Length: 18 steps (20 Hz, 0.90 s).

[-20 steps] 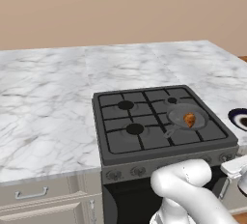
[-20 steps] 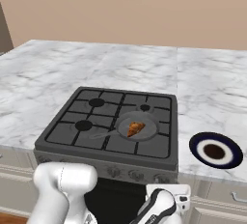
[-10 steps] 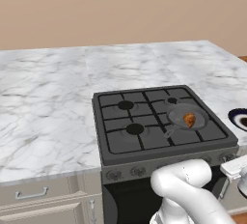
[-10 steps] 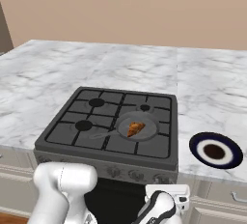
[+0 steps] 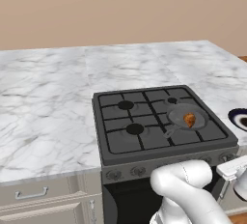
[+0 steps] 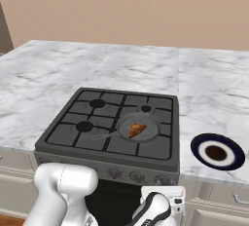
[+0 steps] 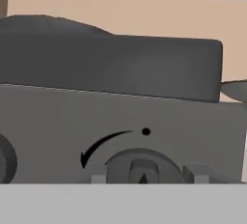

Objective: Pick the croissant and place it on the pan. Then turn on the stove to warm the croissant.

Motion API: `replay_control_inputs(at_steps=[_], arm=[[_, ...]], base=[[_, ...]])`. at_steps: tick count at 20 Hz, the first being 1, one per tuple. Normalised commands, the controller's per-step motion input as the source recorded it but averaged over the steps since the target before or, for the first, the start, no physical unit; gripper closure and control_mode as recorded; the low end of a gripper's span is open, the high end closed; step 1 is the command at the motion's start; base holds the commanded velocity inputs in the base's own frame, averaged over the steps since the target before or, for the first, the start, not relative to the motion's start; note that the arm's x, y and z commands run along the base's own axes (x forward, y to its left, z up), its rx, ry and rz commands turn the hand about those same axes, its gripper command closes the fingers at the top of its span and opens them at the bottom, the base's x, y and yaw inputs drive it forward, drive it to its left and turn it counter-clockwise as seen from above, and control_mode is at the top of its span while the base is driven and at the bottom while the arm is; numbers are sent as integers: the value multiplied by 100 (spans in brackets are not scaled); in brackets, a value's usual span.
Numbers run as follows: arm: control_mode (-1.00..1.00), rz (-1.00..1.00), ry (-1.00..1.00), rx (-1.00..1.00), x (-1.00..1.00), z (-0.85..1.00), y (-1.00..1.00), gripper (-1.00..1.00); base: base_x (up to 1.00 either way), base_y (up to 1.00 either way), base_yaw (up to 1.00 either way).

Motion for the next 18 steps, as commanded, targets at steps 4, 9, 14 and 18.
replay_control_inputs(at_steps=[4,9,14,18], arm=[[-100,0,0,-1,5,0,0,100],[-100,5,0,-10,0,0,0,100],[-100,8,-3,-22,0,0,8,100],[-100,8,-6,-25,0,0,16,100]], base=[[0,0,0],[0,0,0],[0,0,0],[0,0,0]])
